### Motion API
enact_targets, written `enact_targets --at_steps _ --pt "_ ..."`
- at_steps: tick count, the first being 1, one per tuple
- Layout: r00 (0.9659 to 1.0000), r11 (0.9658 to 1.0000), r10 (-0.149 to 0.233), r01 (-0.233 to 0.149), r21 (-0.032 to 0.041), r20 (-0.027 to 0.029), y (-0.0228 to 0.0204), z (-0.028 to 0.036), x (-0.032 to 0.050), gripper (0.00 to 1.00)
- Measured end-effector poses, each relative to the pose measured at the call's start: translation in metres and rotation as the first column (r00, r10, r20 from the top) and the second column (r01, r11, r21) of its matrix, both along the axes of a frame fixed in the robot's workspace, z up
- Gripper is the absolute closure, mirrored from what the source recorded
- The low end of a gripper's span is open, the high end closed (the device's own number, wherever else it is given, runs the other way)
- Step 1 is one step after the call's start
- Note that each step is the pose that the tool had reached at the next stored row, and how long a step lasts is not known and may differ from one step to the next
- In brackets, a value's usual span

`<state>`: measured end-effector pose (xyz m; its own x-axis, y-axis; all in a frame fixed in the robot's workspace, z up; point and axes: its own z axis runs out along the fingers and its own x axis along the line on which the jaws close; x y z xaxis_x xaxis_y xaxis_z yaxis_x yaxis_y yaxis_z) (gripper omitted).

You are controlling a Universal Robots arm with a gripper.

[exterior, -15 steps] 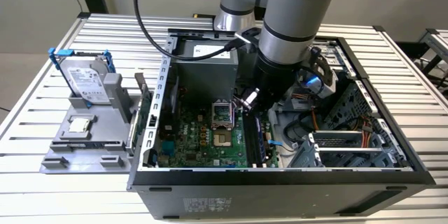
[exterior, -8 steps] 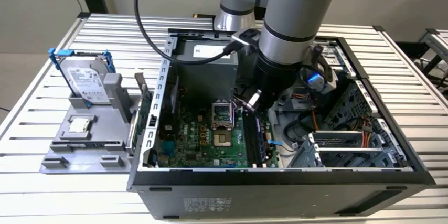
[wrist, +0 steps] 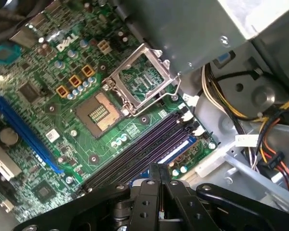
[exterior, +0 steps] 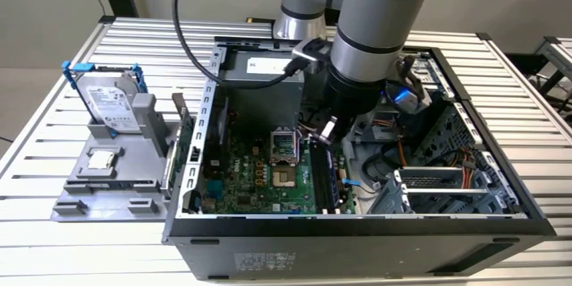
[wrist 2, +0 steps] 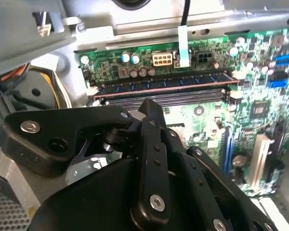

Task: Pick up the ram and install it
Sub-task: 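Press down the ram until it locks into place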

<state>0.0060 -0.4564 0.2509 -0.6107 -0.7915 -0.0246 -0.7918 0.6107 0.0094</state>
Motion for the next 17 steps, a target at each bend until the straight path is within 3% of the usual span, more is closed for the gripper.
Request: enact_targets --at_steps 4,10,13,17 --pt "0.9974 0.9974 0.073 -0.073 -0.0001 0.0013 0.0 0.0 0.0 1.0" --pt "0.9856 0.9856 0.169 -0.169 -0.0001 0.0022 0.0 0.0 0.0009 1.0" --pt "0.9768 0.9768 0.214 -0.214 -0.0001 0.0022 0.0 0.0 0.0013 1.0" --pt "0.9609 0.9609 0.277 -0.277 -0.0001 0.0023 0.0 0.0 0.0016 1.0"
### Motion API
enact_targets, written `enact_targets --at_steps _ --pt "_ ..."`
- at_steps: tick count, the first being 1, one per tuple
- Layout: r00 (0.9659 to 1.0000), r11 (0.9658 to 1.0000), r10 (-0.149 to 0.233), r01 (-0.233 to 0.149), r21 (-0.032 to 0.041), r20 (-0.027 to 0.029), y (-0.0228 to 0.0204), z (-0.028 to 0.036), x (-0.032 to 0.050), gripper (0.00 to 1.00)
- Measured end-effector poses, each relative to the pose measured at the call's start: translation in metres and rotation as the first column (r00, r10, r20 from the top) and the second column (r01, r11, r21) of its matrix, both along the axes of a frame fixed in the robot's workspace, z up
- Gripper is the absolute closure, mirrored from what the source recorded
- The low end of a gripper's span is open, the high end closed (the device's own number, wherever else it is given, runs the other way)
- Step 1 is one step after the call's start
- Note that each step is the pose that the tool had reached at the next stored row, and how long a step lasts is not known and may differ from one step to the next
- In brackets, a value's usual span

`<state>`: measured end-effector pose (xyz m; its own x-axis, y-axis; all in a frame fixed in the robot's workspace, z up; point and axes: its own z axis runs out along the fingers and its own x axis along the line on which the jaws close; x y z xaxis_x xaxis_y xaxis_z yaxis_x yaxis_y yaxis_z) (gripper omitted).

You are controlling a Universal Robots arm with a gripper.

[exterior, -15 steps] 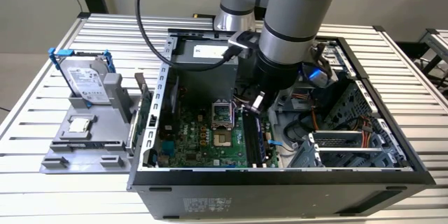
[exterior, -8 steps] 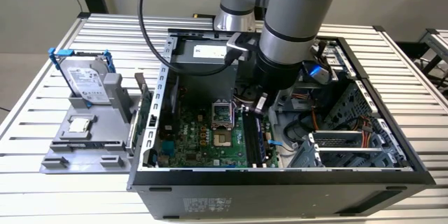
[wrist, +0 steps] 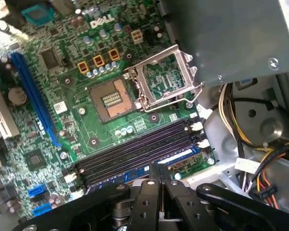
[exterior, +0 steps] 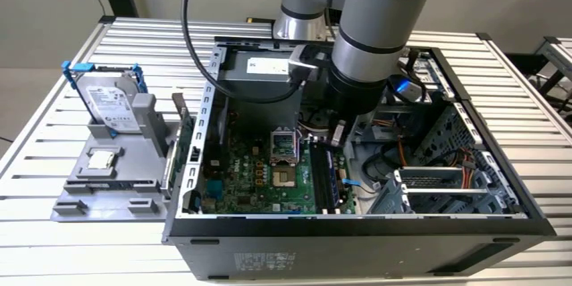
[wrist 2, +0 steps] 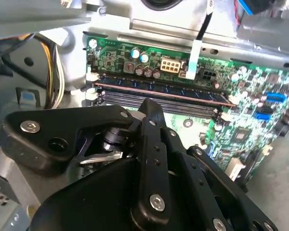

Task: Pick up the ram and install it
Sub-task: 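Press down the ram until it locks into place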

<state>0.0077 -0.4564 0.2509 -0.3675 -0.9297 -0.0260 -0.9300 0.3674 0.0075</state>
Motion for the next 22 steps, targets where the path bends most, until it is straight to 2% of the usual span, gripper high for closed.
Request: enact_targets --at_steps 3,6,8,11,14,17,18,21,22 --pt "0.9985 0.9985 0.054 -0.054 -0.0001 0.0011 0.0 0.0 0.0 1.0" --pt "0.9941 0.9941 0.108 -0.108 -0.0003 0.0034 0.0 0.0 0.0001 1.0" --pt "0.9896 0.9896 0.144 -0.144 -0.0004 0.0047 0.0 0.0 0.0001 1.0" --pt "0.9811 0.9811 0.193 -0.193 -0.0006 0.0057 0.0 0.0 0.0001 1.0" --pt "0.9769 0.977 0.213 -0.213 -0.0011 0.0072 0.0 -0.0003 0.0009 1.0" --pt "0.9706 0.9707 0.24 -0.24 -0.0022 0.0124 0.0 -0.0006 0.0011 1.0" --pt "0.9679 0.968 0.251 -0.251 -0.0024 0.0135 0.0 -0.0006 0.0012 1.0" --pt "0.957 0.9572 0.29 -0.29 -0.0033 0.0166 0.0 -0.0008 0.0012 1.0" --pt "0.9547 0.9549 0.297 -0.297 -0.0037 0.0177 -0.0001 -0.0009 0.0012 1.0"
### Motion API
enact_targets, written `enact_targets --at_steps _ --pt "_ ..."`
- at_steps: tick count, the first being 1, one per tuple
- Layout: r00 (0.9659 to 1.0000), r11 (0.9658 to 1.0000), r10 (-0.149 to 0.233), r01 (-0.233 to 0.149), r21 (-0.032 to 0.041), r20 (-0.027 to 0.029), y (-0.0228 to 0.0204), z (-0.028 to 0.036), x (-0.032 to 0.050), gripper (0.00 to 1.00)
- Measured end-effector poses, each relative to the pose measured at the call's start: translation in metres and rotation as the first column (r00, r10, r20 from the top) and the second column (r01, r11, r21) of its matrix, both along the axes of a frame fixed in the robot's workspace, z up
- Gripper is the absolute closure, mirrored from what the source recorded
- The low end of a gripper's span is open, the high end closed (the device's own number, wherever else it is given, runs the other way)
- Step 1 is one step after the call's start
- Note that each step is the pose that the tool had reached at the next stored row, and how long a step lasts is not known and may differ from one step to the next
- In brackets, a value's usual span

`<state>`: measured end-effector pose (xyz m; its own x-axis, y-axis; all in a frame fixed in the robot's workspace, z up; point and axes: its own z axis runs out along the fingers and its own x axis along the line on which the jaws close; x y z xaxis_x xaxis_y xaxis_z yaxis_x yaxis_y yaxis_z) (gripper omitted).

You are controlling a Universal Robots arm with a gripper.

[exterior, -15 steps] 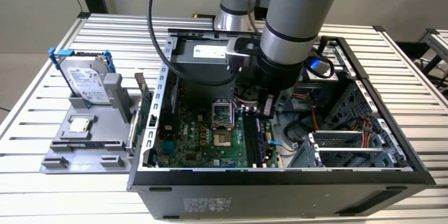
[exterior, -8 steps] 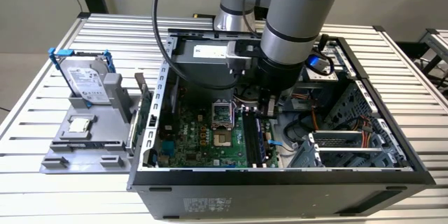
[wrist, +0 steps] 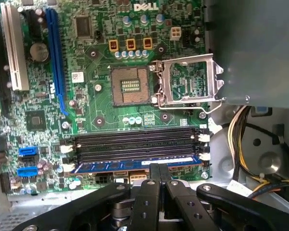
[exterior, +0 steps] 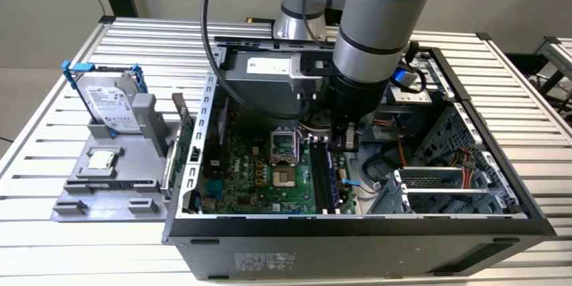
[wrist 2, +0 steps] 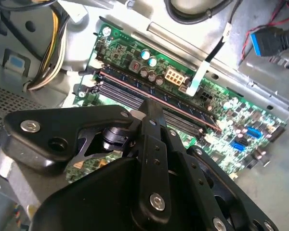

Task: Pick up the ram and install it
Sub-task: 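Press down the ram until it locks into place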

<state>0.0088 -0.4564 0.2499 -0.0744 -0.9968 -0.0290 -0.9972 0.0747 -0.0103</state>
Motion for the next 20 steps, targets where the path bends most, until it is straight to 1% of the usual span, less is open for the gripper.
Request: enact_targets --at_steps 2,5,14,20 --pt "0.9999 0.9999 0.015 -0.015 0.0003 0.0015 -0.0002 -0.0004 0.0 1.0" --pt "0.9995 0.9995 0.031 -0.031 0.0001 0.0019 -0.0011 -0.0009 0.0 1.0" --pt "0.9994 0.9994 0.035 -0.035 0.0001 0.0018 -0.0015 -0.0016 0.0005 1.0" --pt "0.9994 0.9994 0.034 -0.034 -0.0001 0.0014 -0.0036 -0.0031 0.0029 1.0"
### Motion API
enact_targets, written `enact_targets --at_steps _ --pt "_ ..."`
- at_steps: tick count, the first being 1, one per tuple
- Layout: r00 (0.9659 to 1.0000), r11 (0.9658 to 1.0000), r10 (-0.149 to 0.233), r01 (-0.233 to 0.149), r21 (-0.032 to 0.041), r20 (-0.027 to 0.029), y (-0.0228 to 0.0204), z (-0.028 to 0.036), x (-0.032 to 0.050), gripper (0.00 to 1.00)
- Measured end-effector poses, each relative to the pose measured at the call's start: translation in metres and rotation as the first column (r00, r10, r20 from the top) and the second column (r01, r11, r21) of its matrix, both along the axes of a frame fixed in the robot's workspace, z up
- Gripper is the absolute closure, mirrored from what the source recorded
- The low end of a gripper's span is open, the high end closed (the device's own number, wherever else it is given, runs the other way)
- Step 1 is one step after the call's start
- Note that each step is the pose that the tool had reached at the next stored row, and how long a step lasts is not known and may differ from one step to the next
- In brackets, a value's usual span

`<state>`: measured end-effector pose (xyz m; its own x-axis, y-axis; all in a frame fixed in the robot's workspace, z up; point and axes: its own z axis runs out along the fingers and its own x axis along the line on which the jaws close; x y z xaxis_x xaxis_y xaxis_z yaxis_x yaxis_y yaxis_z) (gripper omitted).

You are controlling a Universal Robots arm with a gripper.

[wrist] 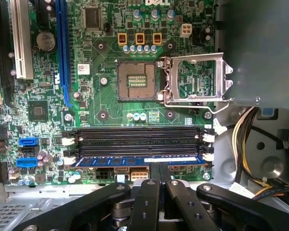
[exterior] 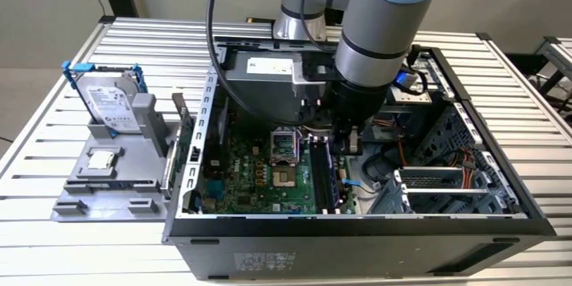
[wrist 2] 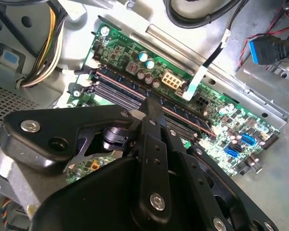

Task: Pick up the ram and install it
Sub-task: 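Press down the ram until it locks into place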

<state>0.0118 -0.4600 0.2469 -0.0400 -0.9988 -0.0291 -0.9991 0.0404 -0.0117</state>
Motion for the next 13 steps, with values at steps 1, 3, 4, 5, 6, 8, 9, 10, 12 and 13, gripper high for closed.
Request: enact_targets --at_steps 1,3,4,5,6,8,9,10,12,13 --pt "1.0 1.0 0.0 0.0 0.0003 -0.0004 -0.0001 -0.0002 0.0 1.0" --pt "1.0 1.0 0.0 0.0 0.0002 -0.0009 -0.0011 -0.0007 0.0001 1.0" --pt "1.0 1.0 0.0 0.0 0.0002 -0.0009 -0.0012 -0.002 0.0001 1.0" --pt "1.0 1.0 0.0 0.0 0.0001 -0.001 -0.0013 -0.0037 0.0001 1.0" --pt "1.0 1.0 0.0 0.0 0.0002 -0.0009 -0.0013 -0.0055 0.0001 1.0" --pt "1.0 1.0 0.0 0.0 0.0002 -0.0009 -0.0014 -0.0091 0.0001 1.0" --pt "1.0 1.0 0.0 0.0 0.0002 -0.001 -0.0014 -0.0109 0.0001 1.0" --pt "1.0 1.0 0.0 0.0 0.0002 -0.0009 -0.0015 -0.0127 0.0001 1.0" --pt "1.0 1.0 0.0 0.0 0.0001 -0.001 -0.0021 -0.0163 0.0001 1.0" --pt "1.0 1.0 0.0 0.0 0.0 -0.001 -0.0029 -0.0179 0.0002 1.0"
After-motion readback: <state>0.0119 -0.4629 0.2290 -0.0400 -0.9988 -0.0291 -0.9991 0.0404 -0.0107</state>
